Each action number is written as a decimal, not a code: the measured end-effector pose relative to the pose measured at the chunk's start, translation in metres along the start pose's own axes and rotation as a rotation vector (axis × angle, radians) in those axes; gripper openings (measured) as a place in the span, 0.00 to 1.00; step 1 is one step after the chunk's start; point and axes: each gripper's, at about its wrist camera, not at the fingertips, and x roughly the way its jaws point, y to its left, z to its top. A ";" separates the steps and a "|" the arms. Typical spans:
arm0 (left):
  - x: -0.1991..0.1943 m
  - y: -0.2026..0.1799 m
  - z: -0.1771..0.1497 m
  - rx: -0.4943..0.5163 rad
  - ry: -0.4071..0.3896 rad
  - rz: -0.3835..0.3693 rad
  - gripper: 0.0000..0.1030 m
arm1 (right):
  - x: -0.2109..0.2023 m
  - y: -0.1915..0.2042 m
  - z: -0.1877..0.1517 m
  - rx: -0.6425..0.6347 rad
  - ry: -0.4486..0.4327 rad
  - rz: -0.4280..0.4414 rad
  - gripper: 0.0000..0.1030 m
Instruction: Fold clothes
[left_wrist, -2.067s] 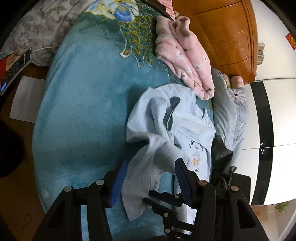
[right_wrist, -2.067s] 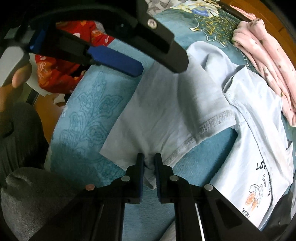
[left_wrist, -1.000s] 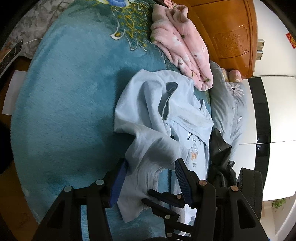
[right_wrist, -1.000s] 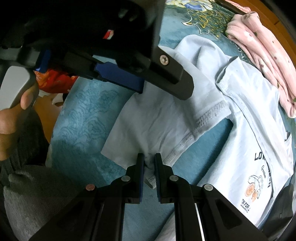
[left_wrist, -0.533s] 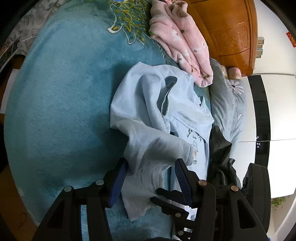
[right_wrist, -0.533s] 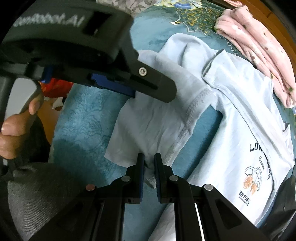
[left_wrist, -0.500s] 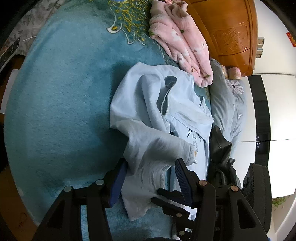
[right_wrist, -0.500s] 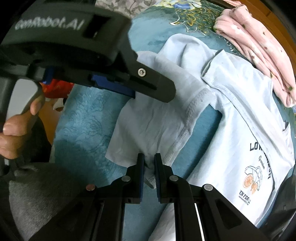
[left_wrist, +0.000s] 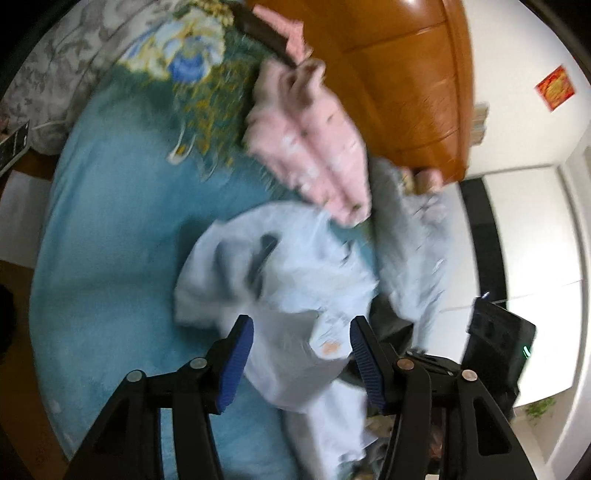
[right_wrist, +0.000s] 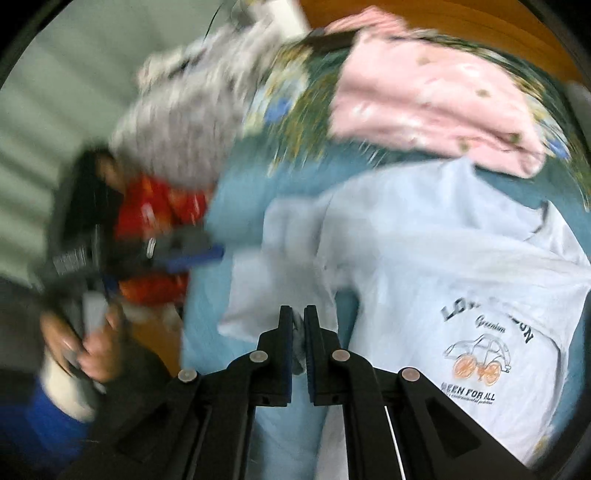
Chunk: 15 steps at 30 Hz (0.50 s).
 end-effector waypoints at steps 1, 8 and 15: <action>-0.001 -0.002 0.002 0.009 -0.003 0.004 0.60 | -0.008 -0.013 0.020 0.035 -0.032 0.017 0.05; 0.019 0.009 0.004 0.002 0.048 0.059 0.61 | -0.075 -0.078 0.076 0.264 -0.246 -0.012 0.03; 0.047 0.022 0.001 -0.011 0.097 0.120 0.61 | -0.098 -0.153 0.083 0.411 -0.317 -0.214 0.03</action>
